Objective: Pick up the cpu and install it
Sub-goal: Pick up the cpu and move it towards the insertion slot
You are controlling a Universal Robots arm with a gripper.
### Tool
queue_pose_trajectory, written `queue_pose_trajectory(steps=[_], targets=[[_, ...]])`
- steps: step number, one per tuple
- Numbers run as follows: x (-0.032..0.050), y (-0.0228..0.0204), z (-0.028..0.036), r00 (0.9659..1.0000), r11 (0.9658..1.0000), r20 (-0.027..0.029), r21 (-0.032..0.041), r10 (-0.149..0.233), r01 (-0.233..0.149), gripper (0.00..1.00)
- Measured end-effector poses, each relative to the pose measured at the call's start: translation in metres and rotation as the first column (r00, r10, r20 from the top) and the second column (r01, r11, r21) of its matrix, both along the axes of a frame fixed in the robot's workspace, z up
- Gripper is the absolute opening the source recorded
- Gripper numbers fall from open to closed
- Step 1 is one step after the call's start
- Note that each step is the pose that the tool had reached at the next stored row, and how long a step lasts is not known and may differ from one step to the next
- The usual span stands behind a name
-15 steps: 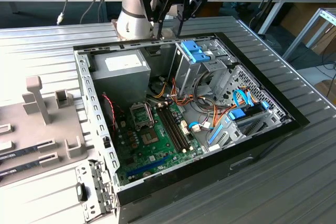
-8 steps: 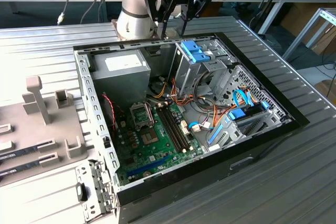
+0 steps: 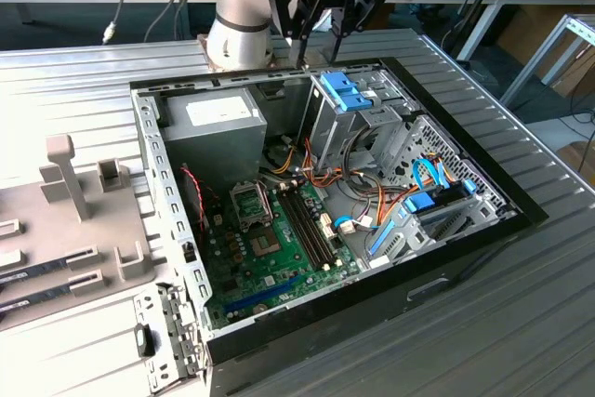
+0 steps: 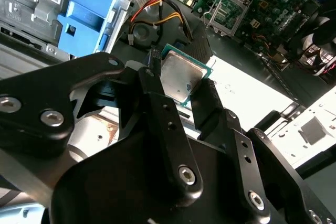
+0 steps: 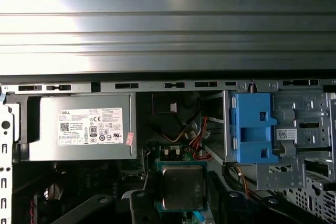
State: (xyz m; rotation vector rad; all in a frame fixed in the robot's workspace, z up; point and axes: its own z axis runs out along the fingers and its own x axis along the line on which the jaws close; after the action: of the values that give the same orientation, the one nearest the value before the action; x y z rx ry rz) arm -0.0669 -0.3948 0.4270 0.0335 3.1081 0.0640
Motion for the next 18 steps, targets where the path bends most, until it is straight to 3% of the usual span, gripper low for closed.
queue_pose_trajectory(steps=[18], targets=[[0.0231, 0.0, -0.0011, 1.0, 1.0, 0.0, 0.0, 0.0, 0.0, 0.47]])
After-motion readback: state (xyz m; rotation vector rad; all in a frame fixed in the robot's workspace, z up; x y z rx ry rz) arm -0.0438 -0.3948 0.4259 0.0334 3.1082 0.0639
